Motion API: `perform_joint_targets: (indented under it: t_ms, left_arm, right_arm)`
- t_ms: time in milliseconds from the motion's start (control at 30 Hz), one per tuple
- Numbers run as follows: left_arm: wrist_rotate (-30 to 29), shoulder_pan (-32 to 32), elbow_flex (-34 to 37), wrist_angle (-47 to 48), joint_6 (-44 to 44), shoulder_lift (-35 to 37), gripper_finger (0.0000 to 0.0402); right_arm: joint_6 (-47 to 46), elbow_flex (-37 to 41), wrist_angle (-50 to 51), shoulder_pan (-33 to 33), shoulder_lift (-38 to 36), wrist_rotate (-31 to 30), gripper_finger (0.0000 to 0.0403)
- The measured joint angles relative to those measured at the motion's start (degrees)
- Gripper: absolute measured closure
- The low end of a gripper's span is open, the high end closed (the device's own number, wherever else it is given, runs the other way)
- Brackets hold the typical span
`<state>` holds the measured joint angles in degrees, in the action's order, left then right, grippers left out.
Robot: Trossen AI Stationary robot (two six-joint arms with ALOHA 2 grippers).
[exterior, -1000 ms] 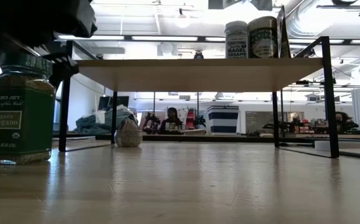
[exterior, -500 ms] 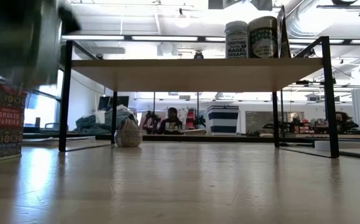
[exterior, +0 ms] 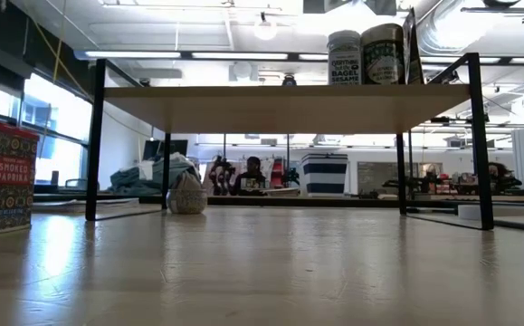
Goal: Shelf spices
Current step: Put the green seasoning bottle on the shelf
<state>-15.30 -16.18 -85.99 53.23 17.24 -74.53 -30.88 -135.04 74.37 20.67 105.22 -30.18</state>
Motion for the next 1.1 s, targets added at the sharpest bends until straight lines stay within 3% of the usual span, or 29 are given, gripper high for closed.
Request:
perform_joint_targets:
  t_ms: [233, 433, 667, 1100]
  left_arm:
    - [9.11, 13.76, -13.4, 17.45, -8.23, -13.15, 0.0217]
    - [9.74, 18.45, -22.17, 28.11, -16.0, -22.73, 0.0217]
    - [10.48, 20.04, -23.33, 31.98, -19.7, -27.78, 0.0217]
    - [13.63, 19.89, -23.35, 28.67, -21.91, -29.24, 0.019]
  right_arm:
    - [-0.14, 0.0, 0.07, 0.48, -1.37, -1.26, 0.0403]
    - [-0.19, 0.02, 0.21, 0.87, -1.32, -1.28, 0.0403]
    - [-0.85, 0.02, 0.21, 0.88, -1.3, -1.28, 0.0403]
    - [-1.21, 0.04, 0.19, 0.89, -1.28, -1.0, 0.0403]
